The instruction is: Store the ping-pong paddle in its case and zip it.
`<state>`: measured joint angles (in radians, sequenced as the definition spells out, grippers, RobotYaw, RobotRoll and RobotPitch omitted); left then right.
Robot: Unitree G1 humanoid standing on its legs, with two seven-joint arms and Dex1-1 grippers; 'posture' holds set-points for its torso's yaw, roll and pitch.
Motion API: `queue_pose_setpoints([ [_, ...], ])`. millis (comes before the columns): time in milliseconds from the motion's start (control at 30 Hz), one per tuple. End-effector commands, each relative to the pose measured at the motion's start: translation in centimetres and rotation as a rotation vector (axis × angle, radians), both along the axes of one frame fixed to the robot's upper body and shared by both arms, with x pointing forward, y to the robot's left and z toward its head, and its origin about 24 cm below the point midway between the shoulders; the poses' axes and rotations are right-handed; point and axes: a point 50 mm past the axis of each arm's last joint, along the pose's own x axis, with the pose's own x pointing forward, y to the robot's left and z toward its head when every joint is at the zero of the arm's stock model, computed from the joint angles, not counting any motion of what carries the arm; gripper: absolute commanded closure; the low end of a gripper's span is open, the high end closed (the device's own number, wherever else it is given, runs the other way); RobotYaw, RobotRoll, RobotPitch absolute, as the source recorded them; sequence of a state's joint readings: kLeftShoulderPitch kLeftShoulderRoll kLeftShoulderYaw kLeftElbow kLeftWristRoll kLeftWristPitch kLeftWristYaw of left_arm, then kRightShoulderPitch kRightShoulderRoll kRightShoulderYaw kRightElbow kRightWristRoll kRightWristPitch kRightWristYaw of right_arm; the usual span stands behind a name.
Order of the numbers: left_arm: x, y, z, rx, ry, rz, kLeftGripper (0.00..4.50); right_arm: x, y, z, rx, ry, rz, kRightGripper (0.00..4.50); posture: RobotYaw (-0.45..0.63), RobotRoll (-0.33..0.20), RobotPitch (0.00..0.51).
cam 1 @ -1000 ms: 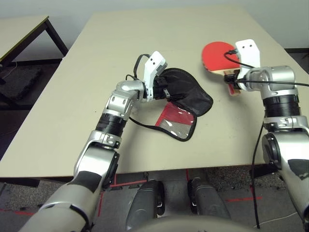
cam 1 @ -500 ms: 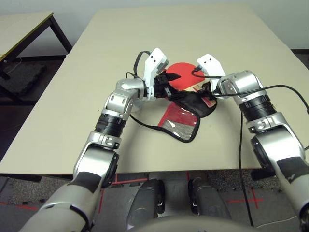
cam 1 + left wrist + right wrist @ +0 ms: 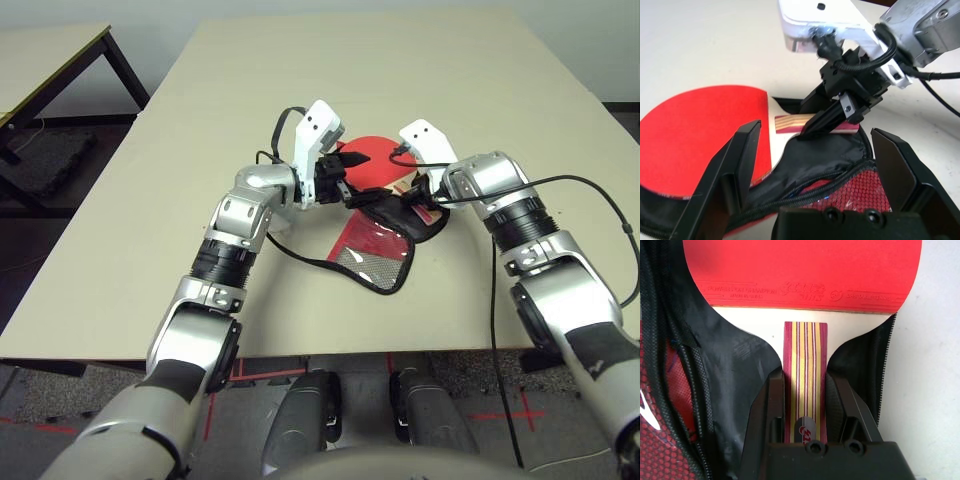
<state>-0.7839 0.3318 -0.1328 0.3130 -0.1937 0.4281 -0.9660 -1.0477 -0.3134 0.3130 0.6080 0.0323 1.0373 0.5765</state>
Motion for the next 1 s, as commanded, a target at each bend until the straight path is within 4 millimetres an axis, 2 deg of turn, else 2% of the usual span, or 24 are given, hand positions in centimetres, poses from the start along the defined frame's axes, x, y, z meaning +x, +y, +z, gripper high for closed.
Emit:
queue_pose_setpoints([
  [33,-0.2,0.0,-0.1,0.004,0.004,-0.002,0.0,0.1,0.3,0.0,0.001,-0.013,0.017,3.36,0.01,0.0,0.104],
  [867,0.4,0.6,0.1,0.008,-0.006,0.02,0.0,0.0,0.5,-1.1,0.021,0.008,0.015,3.36,0.02,0.0,0.082],
  [900,0.4,0.6,0.2,0.008,-0.009,0.019,0.0,0.0,0.5,-1.1,0.019,0.011,0.015,3.29,0.02,0.0,0.082],
  [1000,0.4,0.7,0.7,0.006,-0.022,0.023,0.0,0.0,0.5,-1.0,0.032,0.007,0.025,2.42,0.02,0.0,0.078],
])
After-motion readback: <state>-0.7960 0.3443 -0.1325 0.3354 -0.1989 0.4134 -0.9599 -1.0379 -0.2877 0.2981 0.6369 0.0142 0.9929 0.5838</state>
